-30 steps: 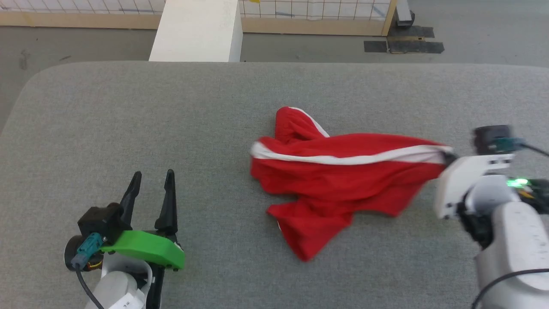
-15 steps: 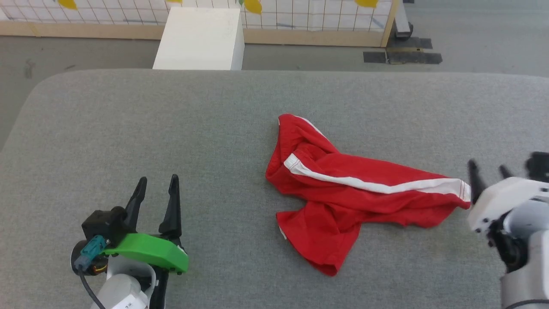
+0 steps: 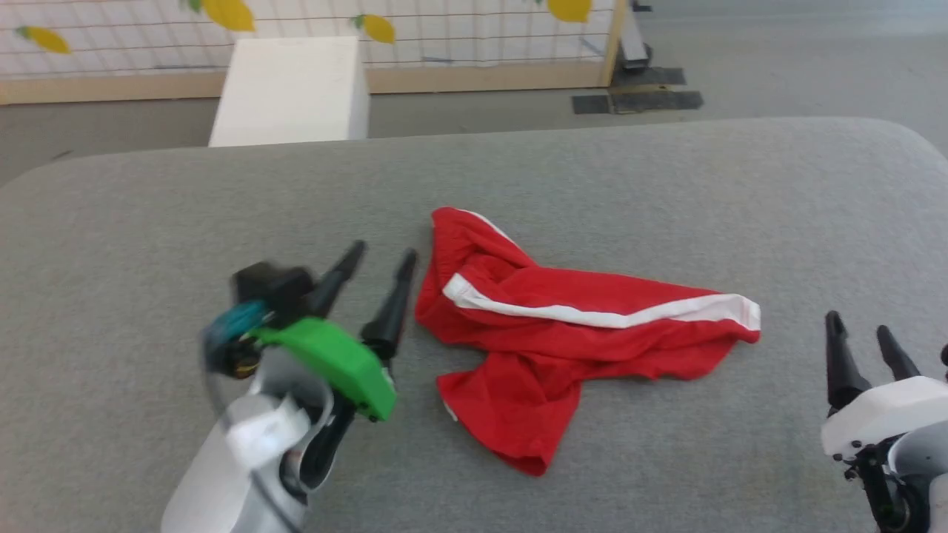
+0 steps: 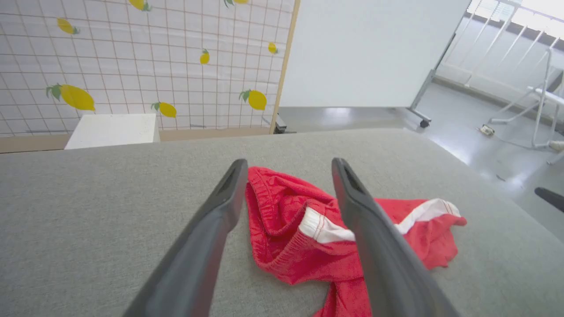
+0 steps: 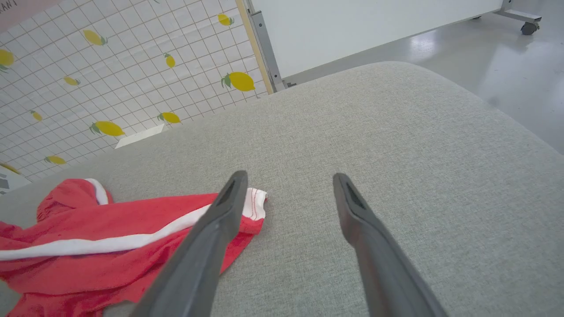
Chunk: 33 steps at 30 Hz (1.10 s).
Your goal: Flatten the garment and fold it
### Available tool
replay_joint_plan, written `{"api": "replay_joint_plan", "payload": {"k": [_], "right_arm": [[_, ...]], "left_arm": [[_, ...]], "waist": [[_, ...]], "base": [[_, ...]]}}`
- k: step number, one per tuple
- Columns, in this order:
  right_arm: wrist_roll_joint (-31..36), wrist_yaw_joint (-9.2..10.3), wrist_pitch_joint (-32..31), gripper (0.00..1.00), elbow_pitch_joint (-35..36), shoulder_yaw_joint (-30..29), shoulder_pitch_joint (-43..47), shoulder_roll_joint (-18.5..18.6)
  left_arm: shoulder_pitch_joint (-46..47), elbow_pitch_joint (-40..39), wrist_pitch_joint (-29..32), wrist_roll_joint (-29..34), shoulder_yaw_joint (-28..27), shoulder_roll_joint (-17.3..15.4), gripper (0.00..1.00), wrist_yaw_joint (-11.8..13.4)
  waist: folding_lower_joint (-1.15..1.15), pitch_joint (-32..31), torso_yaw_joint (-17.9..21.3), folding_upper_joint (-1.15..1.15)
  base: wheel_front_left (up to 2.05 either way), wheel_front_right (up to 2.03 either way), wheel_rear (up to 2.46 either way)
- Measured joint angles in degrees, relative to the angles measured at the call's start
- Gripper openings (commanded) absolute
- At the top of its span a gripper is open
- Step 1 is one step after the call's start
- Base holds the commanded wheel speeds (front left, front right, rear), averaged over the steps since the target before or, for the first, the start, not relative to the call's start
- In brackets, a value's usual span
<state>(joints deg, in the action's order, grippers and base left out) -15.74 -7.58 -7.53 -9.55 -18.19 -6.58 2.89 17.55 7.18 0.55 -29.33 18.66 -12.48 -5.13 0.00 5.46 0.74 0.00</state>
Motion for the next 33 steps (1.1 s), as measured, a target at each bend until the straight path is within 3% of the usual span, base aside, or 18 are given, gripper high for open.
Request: {"api": "replay_joint_plan", "payload": {"k": [7,16,17,18,19,20,33], "right_arm": [[-1.22,0.00,0.82,1.00,0.03,2.00,-0.04,-0.02],[-1.98,0.00,2.25,1.00,-0.68,2.99,-0.10,-0.02],[-2.05,0.00,2.52,1.00,-0.76,3.02,-0.10,-0.02],[-2.09,0.00,2.61,1.00,-0.80,3.00,-0.12,-0.01],[-2.09,0.00,2.76,1.00,-0.90,2.97,-0.15,0.00],[-2.09,0.00,2.93,1.00,-1.01,2.97,-0.23,0.00],[0.13,0.00,2.96,1.00,-1.45,4.80,-1.61,-0.04]], "left_arm": [[7.03,6.26,22.73,-3.27,5.19,-1.30,1.00,-0.44],[11.15,8.04,30.63,-3.13,6.05,-3.63,1.00,1.22],[11.15,8.02,31.09,-3.34,6.05,-3.66,0.95,1.22],[11.15,7.87,31.15,-3.46,6.14,-3.65,0.44,1.22],[11.15,7.61,31.12,-3.46,6.16,-3.65,0.17,1.22],[11.15,7.32,31.10,-3.54,6.13,-3.64,0.00,1.22],[7.81,0.55,27.70,-4.19,6.33,-3.07,0.00,2.61]], "waist": [[0.00,1.18,4.02,0.00],[0.00,4.45,7.00,0.00],[0.00,4.78,7.18,0.00],[0.00,5.11,7.28,0.00],[0.00,5.35,7.32,0.00],[0.00,5.59,7.33,0.00],[0.00,4.98,5.09,0.00]], "base": [[0.00,0.00,0.00],[0.00,0.00,0.00],[0.00,0.00,0.00],[0.00,0.00,0.00],[0.00,0.00,0.00],[0.00,0.00,0.00],[0.00,0.00,0.00]]}}
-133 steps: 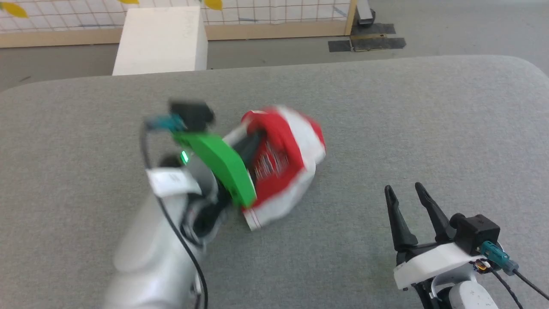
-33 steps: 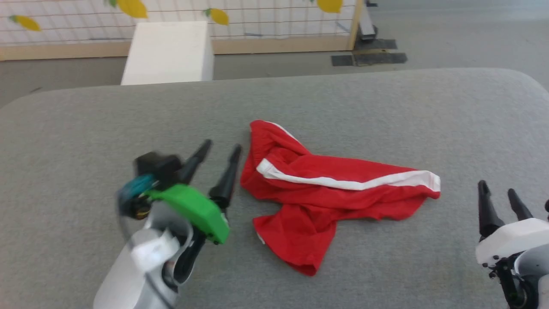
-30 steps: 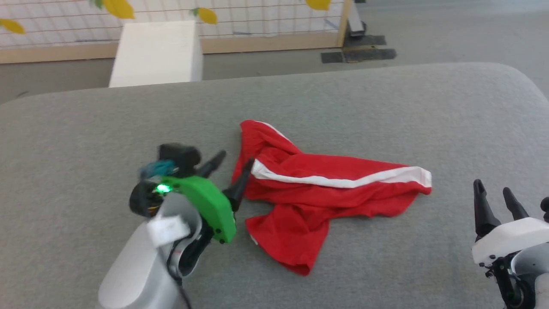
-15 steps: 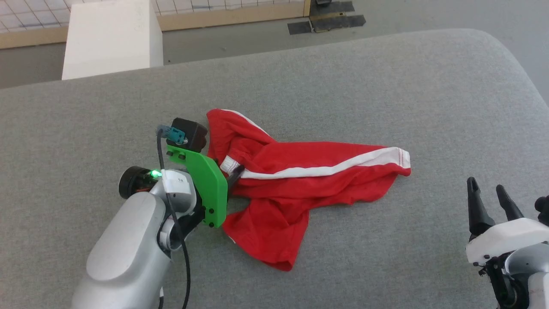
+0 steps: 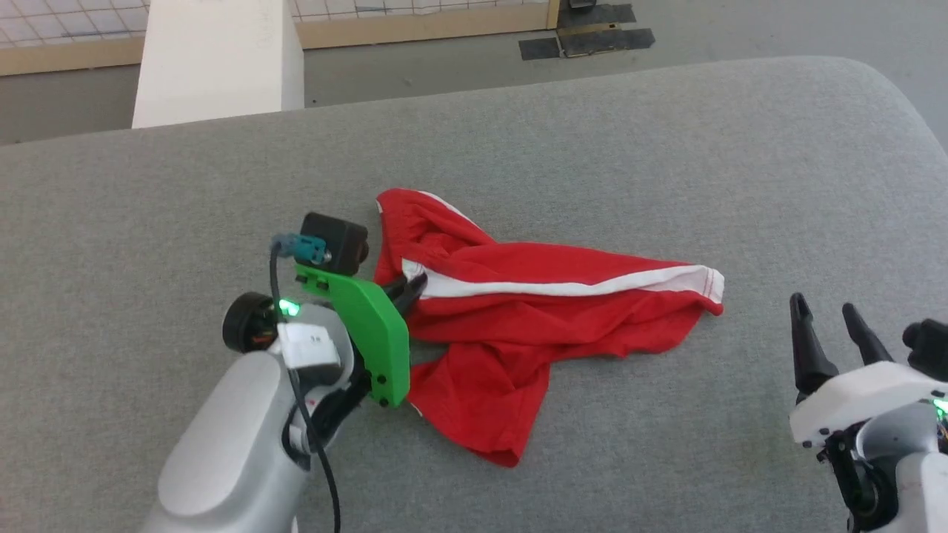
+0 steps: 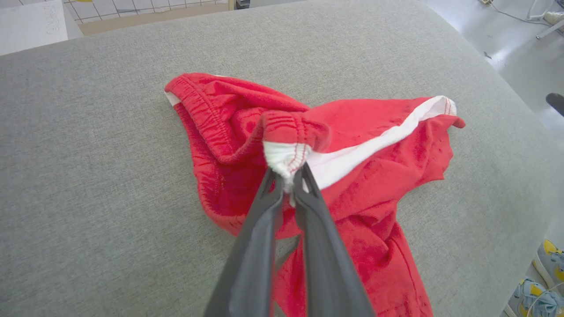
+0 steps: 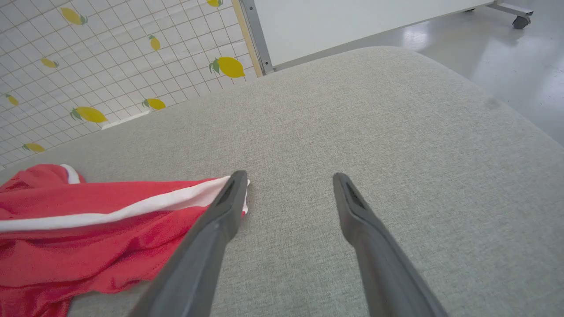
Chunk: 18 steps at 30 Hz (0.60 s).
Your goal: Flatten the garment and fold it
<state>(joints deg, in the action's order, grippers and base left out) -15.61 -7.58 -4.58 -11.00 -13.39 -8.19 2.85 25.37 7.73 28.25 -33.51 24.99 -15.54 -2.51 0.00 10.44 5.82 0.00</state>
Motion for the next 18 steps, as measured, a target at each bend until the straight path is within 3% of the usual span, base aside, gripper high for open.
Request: {"api": "replay_joint_plan", "payload": {"k": [7,13,18], "right_arm": [[7.31,0.00,-8.00,1.00,0.71,1.67,-4.65,0.01],[13.81,0.00,-17.80,1.00,-4.61,3.75,-11.00,0.04],[16.04,0.00,-21.45,1.00,-8.78,4.75,-15.37,0.03]], "left_arm": [[-4.80,-2.74,-3.70,0.20,0.57,1.47,0.00,1.59],[-5.34,-3.63,-5.15,0.21,0.49,1.74,0.00,2.08],[-5.18,-3.99,-5.66,0.21,0.64,1.80,0.00,2.04]], "waist": [[0.00,1.07,-0.71,0.00],[0.00,2.72,-1.11,0.00],[0.00,4.16,-2.00,0.00]], "base": [[0.00,0.00,0.00],[0.00,0.00,0.00],[0.00,0.00,0.00]]}}
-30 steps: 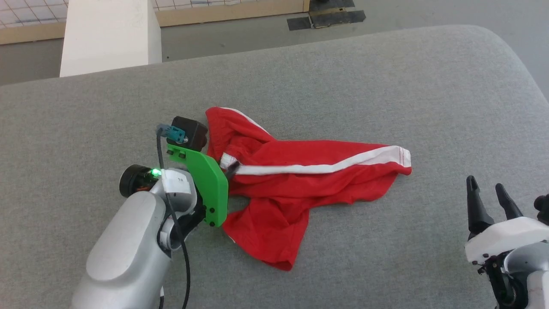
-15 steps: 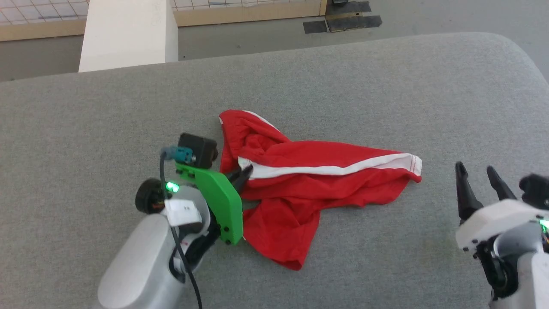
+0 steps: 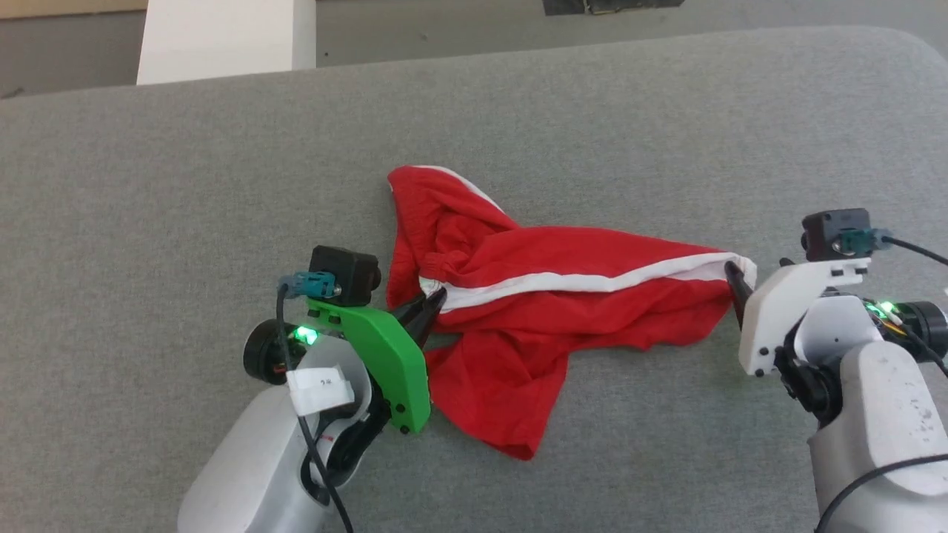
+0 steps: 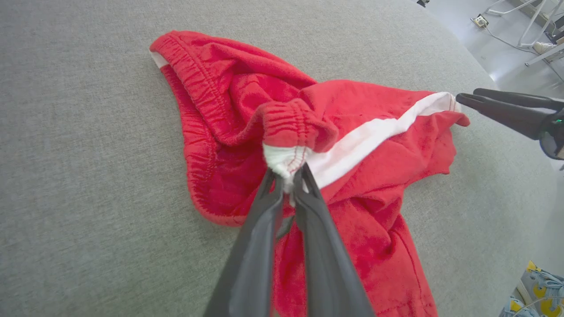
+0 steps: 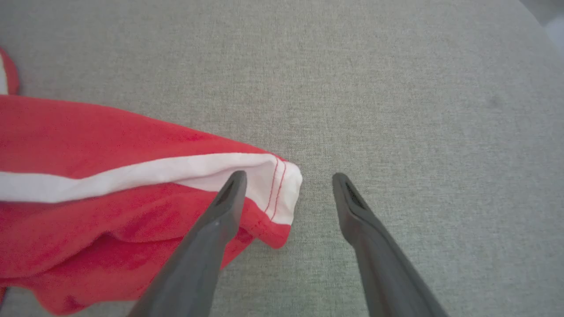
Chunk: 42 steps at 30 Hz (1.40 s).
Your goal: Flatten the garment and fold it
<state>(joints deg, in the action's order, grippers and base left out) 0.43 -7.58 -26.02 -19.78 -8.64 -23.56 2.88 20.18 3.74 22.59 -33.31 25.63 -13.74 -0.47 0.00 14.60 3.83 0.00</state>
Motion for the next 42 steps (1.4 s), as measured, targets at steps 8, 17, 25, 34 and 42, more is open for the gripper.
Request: {"api": "replay_joint_plan", "payload": {"k": [8,17,25,34,42], "right_arm": [[1.19,0.00,-1.09,0.00,-5.08,-0.64,-2.30,-0.01],[1.21,0.00,-0.19,0.00,-4.87,-0.70,-2.35,-0.01],[-13.99,0.00,-4.44,0.00,1.83,0.52,-1.25,0.02],[-30.76,0.01,-15.23,0.00,7.25,0.08,-16.69,-0.05],[-30.92,-0.01,-10.05,0.00,-3.76,-1.83,-40.78,-0.23]], "left_arm": [[0.56,0.19,-0.09,-0.01,0.47,0.24,0.00,-0.31],[0.53,1.22,-0.77,-0.05,1.11,0.87,0.00,-0.31],[1.49,1.48,-1.74,-3.45,-2.46,1.04,0.00,-0.32],[18.05,8.08,1.55,-8.27,-12.32,-5.78,0.00,-1.57],[38.84,15.35,1.44,-7.37,-16.26,-8.69,0.00,-0.87]], "waist": [[0.00,1.59,-1.48,0.00],[0.00,-0.13,-1.43,0.00],[0.00,-3.61,-1.07,0.00],[0.00,-4.84,-1.11,0.00],[0.00,-0.23,-1.82,0.00]], "base": [[0.00,0.00,0.00],[0.00,0.00,0.00],[0.00,0.00,0.00],[0.00,0.00,0.00],[0.00,0.00,0.00]]}}
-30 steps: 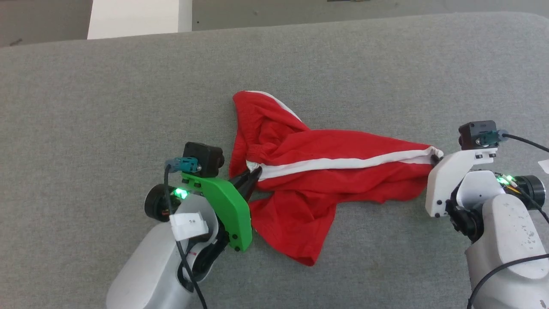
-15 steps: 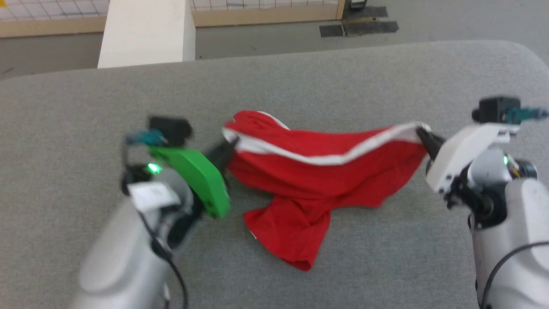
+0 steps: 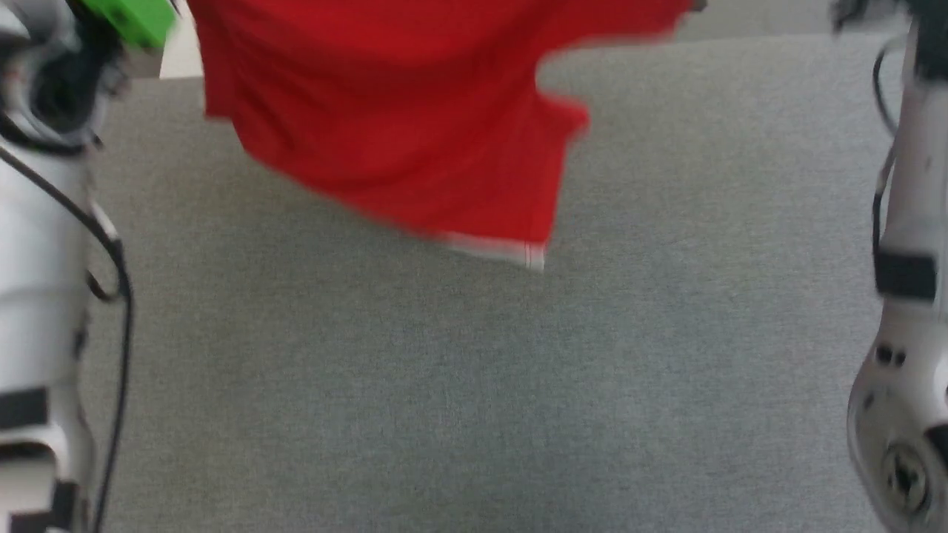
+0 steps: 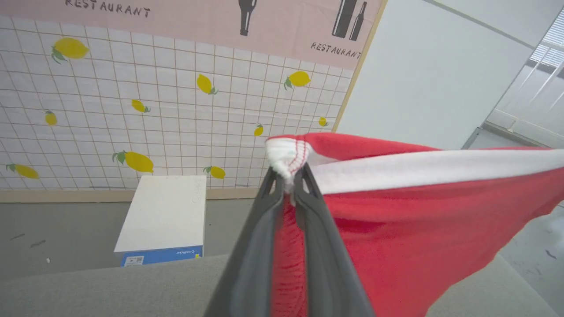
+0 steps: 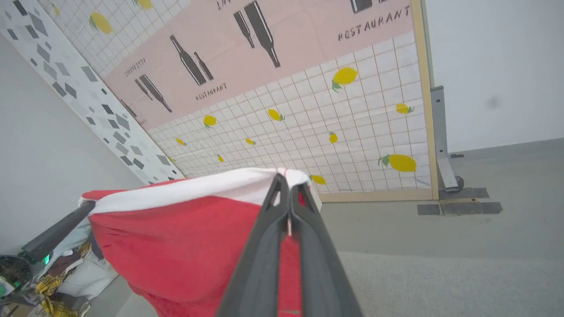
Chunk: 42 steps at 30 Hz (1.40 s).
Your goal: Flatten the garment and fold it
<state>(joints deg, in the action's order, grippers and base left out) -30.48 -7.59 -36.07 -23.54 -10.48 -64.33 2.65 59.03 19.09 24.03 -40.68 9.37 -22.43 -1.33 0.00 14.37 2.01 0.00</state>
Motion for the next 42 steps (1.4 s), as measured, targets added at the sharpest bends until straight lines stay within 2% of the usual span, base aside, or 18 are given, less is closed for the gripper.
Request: {"api": "replay_joint_plan", "payload": {"k": [3,9,13,18,22,25,29,33,38,42], "right_arm": [[0.94,-0.03,5.89,0.00,-5.14,0.73,-9.33,-0.44],[4.31,-0.05,15.99,0.00,-16.19,2.54,-22.24,-1.04],[4.81,-0.04,19.45,0.00,-22.32,3.87,-25.73,-1.22],[3.05,-0.03,21.11,0.00,-26.28,7.34,-24.64,-0.86],[-0.04,-0.03,22.03,0.00,-26.11,10.50,-18.12,-0.55],[-3.44,0.00,22.07,0.00,-23.13,12.15,-11.13,-0.24],[-7.43,0.01,21.68,0.00,-15.06,13.49,1.41,0.08],[-12.48,0.02,19.74,0.00,-5.15,12.37,17.25,0.25],[-13.77,0.02,16.58,0.00,6.72,11.95,37.77,0.62],[-14.97,0.02,12.92,0.00,14.83,10.51,51.82,0.64]], "left_arm": [[6.42,1.65,-2.29,2.69,-0.29,-1.59,0.00,0.56],[15.92,7.49,-8.46,4.13,-1.47,-2.02,0.00,0.59],[17.27,11.79,-11.58,3.97,-1.63,-1.75,0.00,-0.97],[15.02,16.52,-15.10,2.61,-1.70,-0.56,0.00,-3.36],[9.50,19.09,-17.61,0.42,-1.02,0.84,0.00,-4.99],[4.52,18.61,-19.82,-1.04,0.43,1.99,0.00,-5.69],[-4.84,14.80,-22.74,-2.94,2.43,3.11,0.00,-5.75],[-16.12,11.01,-25.01,-5.26,4.22,4.14,0.00,-5.75],[-30.99,6.71,-27.19,-7.58,5.21,5.84,0.00,-5.63],[-42.30,3.37,-27.75,-8.40,5.32,6.52,0.00,-3.87]], "waist": [[0.00,2.23,-0.12,0.00],[0.00,6.52,-0.20,0.00],[0.00,9.04,-0.27,0.00],[-0.01,11.11,-0.80,0.00],[-0.01,11.16,-1.71,0.00],[0.00,10.15,-2.16,0.00],[0.00,7.68,-2.51,0.00],[0.00,4.41,-2.80,0.00],[0.01,-0.17,-2.94,0.00],[0.01,-3.88,-2.93,0.00]], "base": [[0.00,0.00,0.00],[0.00,0.00,0.00],[0.00,0.00,0.00],[0.00,0.00,0.00],[0.00,0.00,0.00],[0.00,0.00,0.00],[0.00,0.00,0.00],[0.00,0.00,0.00],[0.00,0.00,0.00],[0.00,0.00,0.00]]}}
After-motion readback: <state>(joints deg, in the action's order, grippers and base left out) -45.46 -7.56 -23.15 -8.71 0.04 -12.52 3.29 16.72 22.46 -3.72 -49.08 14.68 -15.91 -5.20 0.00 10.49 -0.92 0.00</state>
